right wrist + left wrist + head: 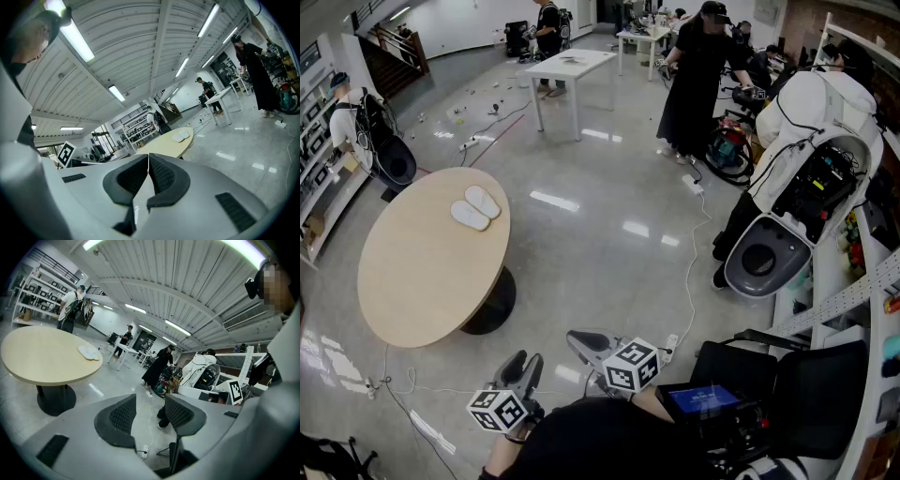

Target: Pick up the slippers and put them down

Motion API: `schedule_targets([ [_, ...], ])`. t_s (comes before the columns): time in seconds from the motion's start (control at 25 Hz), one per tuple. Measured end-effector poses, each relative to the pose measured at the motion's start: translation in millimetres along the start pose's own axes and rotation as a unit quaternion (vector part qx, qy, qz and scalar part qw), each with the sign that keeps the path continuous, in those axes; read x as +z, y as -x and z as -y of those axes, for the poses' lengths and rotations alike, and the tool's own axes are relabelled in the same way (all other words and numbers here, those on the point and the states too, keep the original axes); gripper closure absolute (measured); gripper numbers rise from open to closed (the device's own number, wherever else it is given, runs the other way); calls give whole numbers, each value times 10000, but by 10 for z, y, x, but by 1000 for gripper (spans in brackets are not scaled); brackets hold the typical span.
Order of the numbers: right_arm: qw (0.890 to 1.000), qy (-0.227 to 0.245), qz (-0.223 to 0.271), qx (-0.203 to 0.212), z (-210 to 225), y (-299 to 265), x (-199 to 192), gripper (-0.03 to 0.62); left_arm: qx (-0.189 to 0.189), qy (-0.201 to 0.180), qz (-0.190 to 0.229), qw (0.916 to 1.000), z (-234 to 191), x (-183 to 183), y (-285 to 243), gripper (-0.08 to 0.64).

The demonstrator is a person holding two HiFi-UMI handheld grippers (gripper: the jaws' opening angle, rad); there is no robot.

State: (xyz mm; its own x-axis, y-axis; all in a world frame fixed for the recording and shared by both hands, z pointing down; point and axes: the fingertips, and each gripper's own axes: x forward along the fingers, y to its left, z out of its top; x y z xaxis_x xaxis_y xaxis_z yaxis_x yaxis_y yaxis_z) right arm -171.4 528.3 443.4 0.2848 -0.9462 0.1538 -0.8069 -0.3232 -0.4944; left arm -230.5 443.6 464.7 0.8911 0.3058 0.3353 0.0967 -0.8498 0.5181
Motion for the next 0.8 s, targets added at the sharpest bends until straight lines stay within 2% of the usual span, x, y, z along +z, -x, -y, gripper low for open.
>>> schedule_targets([
  [0.28, 9995, -310, 43, -76, 500, 673, 4, 575, -27, -180, -313, 9993, 668, -292, -482, 353],
  [0.48, 9991, -262, 276, -175, 672, 971, 107, 574, -41, -109, -348, 9993, 866, -345, -680, 353],
  [0.68, 9984, -202, 435, -315, 814, 1069, 188, 574, -201, -546, -461, 9972, 1027, -330, -858, 353],
  [0.8, 9986, -220, 390, -268, 810, 1064, 230, 574, -159, -549, -469, 9973, 1035, -262, -884, 353],
])
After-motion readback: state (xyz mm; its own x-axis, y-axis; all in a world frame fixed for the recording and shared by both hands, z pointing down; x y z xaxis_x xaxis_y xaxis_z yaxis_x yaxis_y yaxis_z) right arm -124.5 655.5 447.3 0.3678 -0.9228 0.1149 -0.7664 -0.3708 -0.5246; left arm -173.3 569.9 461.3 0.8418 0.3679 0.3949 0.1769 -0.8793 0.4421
